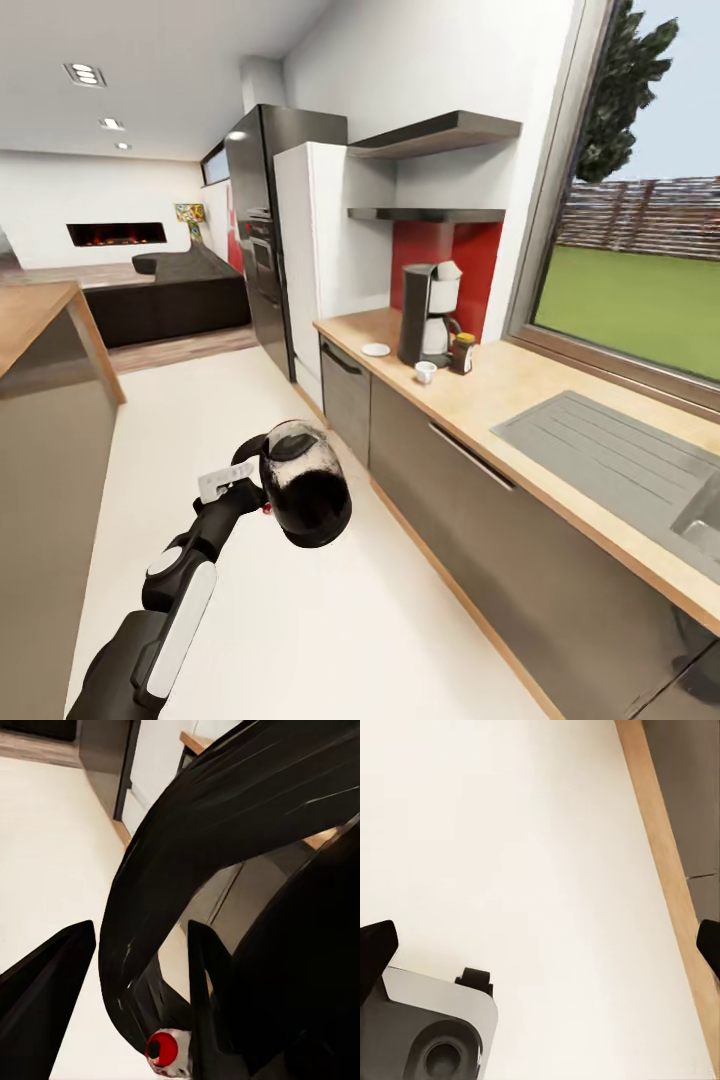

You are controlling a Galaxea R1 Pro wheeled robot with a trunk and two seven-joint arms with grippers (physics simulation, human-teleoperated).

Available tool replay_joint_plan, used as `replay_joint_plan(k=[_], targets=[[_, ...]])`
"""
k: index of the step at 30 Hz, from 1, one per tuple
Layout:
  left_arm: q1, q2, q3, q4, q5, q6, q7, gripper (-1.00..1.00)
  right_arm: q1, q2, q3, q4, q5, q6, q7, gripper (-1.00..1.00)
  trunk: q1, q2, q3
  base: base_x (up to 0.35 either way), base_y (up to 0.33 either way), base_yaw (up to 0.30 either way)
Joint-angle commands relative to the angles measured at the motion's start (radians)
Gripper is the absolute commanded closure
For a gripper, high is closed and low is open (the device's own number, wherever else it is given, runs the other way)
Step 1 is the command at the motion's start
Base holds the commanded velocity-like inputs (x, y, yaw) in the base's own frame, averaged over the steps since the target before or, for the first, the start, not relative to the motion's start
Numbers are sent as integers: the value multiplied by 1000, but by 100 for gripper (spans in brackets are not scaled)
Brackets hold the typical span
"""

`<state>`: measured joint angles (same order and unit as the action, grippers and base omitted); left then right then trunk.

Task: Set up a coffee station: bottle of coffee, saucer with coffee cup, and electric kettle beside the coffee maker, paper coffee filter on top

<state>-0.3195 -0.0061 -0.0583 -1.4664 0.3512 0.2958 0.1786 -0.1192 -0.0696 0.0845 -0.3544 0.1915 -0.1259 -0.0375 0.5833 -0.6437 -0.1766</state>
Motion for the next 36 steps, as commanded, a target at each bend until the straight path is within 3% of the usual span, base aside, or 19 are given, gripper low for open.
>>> replay_joint_plan(k=[1,36], targets=[[-1,0,-2,-2,9,3,9,100,0,-1,7,0,3,-1,-4,-100,1,-1,-2,338,0,277],[-1,0,-5,-2,11,2,7,100,0,1,8,0,3,-1,-4,-100,1,-1,-2,338,20,276]])
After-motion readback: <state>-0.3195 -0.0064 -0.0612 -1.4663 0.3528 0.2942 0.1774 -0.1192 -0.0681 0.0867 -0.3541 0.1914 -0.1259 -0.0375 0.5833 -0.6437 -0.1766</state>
